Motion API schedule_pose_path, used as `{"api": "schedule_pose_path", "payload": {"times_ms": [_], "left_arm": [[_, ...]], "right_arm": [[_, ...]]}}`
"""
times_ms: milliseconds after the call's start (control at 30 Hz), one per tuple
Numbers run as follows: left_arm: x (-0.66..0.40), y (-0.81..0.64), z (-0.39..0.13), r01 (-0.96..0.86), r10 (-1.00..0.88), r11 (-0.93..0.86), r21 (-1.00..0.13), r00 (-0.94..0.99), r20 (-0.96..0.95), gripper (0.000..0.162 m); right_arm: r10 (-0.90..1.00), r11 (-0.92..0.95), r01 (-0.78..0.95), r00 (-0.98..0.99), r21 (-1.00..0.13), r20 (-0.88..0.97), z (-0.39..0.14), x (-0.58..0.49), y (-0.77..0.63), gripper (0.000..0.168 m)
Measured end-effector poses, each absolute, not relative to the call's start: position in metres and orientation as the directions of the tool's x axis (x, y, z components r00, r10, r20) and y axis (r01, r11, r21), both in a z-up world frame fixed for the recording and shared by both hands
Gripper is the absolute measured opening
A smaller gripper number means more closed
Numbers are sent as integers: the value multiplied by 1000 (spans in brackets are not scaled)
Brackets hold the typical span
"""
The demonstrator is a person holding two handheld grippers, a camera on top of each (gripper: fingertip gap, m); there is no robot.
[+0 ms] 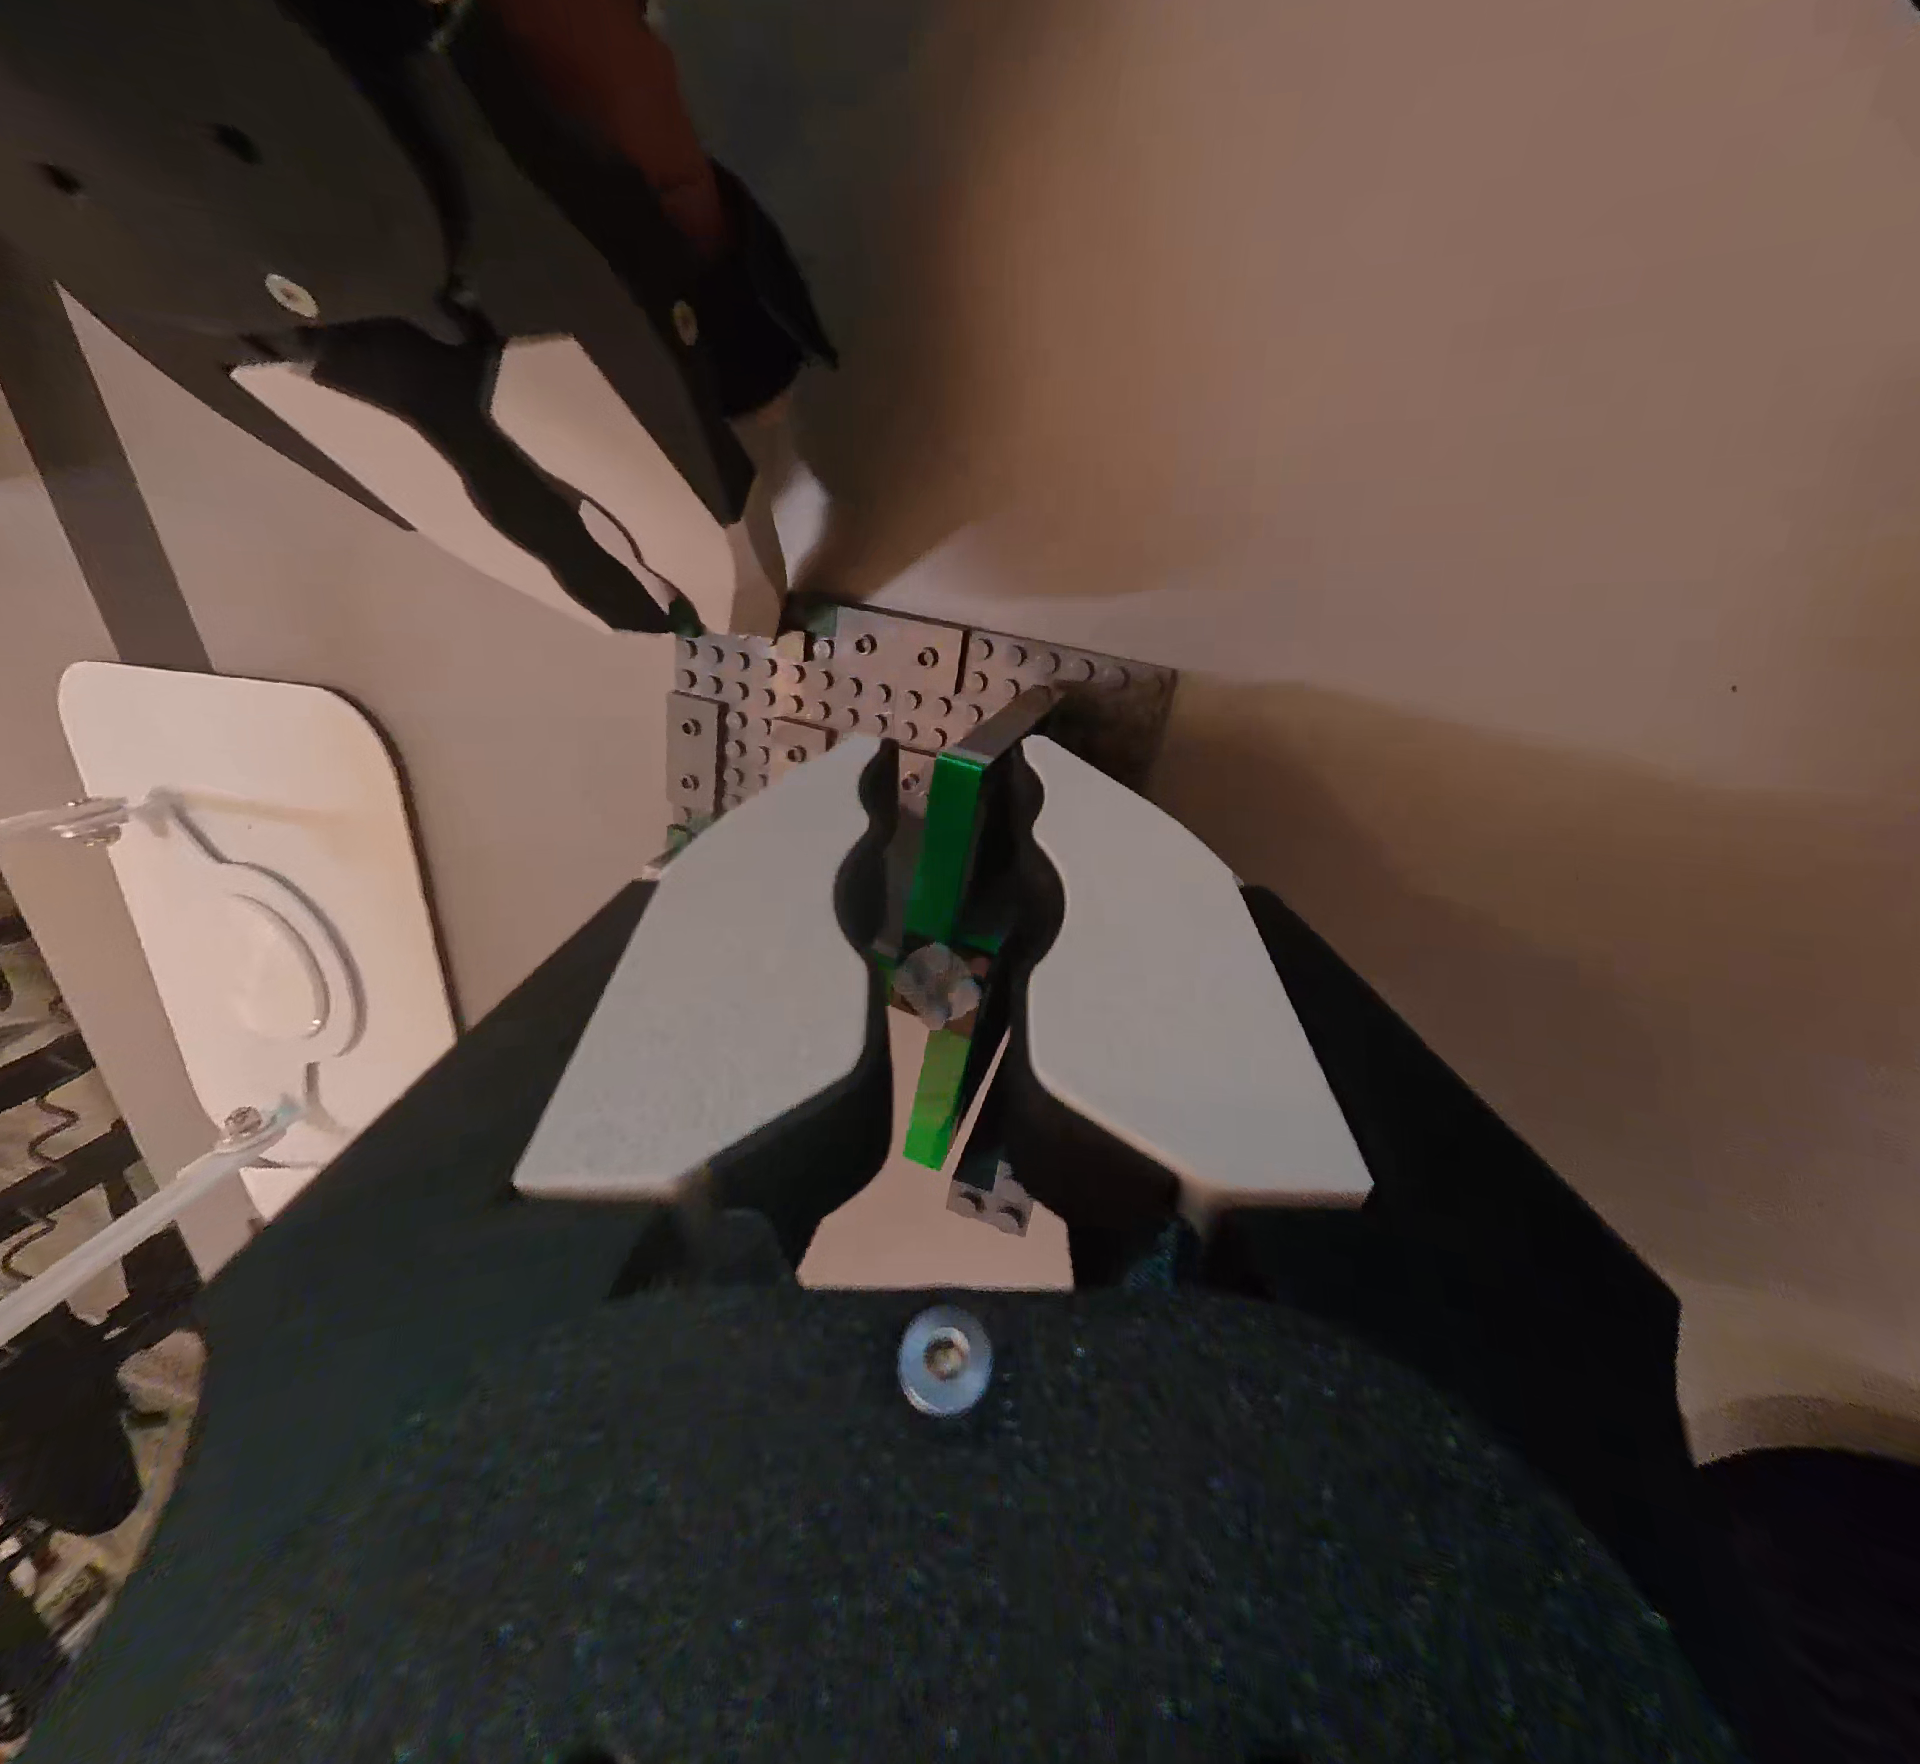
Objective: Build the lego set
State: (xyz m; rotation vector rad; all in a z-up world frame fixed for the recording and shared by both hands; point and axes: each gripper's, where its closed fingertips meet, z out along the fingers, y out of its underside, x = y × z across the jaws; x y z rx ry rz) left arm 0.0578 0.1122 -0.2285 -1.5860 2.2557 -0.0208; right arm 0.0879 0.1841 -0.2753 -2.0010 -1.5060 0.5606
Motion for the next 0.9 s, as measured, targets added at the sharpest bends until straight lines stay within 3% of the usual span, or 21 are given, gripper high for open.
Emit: {"api": "schedule_pose_path", "payload": {"times_ms": [433,900], "left_arm": [[55,113,-230,-911,-914,335,-242,-252,-319,14],[57,115,-232,-933,-888,311,-183,-216,-406,14]], "right_arm": [[960,-204,725,281,-658,13,-275,88,184,27],[959,-196,729,282,-656,26,-276,87,186,26]]}}
